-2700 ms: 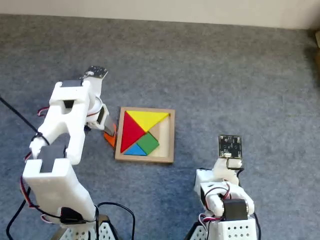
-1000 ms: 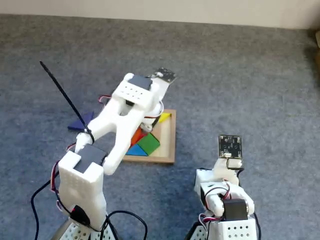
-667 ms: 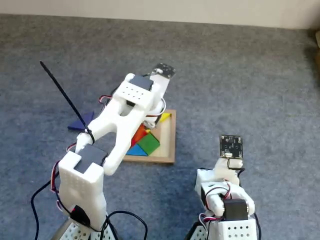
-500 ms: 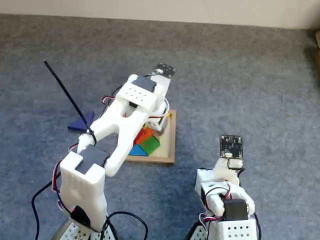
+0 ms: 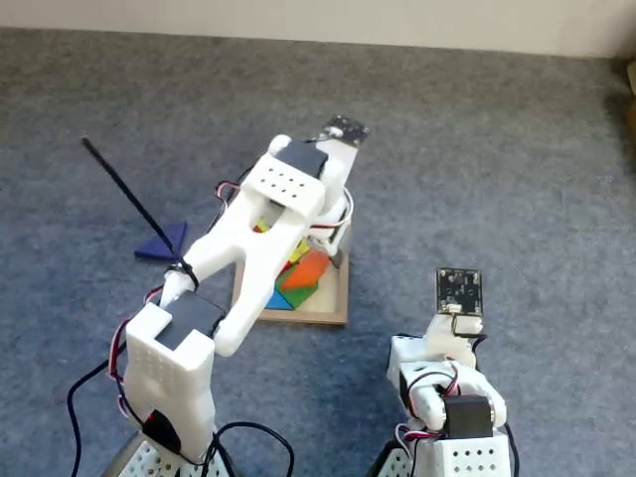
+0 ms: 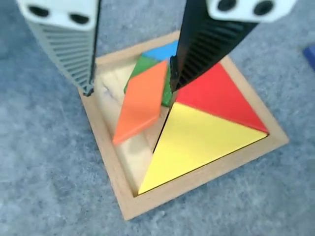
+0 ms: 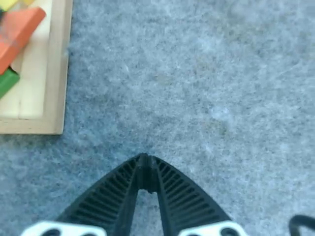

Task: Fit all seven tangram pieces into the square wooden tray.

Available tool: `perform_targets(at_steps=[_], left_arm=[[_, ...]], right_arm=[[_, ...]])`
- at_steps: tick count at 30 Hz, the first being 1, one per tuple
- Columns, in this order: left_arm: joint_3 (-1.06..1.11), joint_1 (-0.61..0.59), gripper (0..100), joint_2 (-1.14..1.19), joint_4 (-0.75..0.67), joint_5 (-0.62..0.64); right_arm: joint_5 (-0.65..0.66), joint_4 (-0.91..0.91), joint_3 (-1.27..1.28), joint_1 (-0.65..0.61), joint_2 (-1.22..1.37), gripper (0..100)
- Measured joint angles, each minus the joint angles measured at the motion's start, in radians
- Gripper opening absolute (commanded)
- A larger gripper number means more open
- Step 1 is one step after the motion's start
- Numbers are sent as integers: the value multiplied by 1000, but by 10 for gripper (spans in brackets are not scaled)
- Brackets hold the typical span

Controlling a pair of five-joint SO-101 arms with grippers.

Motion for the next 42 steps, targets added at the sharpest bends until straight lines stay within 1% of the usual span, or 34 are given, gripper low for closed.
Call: perform_targets(at_steps=[3,6,10,12,19,21,24,31,37,42], left_arm=[[-28,-18,187,0,51,-95],[-28,-38,179,0,61,-173],[26,-51,178,-2,57,-218],[75,-49,178,-2,11,-227],[232,-44,174,-2,-132,-227],[250,-41,142,-12,-152,-218],[250,-17,99,-17,-178,-175],[250,44,98,-17,-203,-81],[252,114,98,-15,-224,-57],[252,109,98,-15,-269,-55]], right_arm=[[0,0,0,0,0,5],[0,0,0,0,0,5],[0,0,0,0,0,5],[0,0,0,0,0,5],[0,0,0,0,0,5],[0,0,0,0,0,5],[0,0,0,0,0,5],[0,0,0,0,0,5],[0,0,0,0,0,5],[0,0,0,0,0,5]])
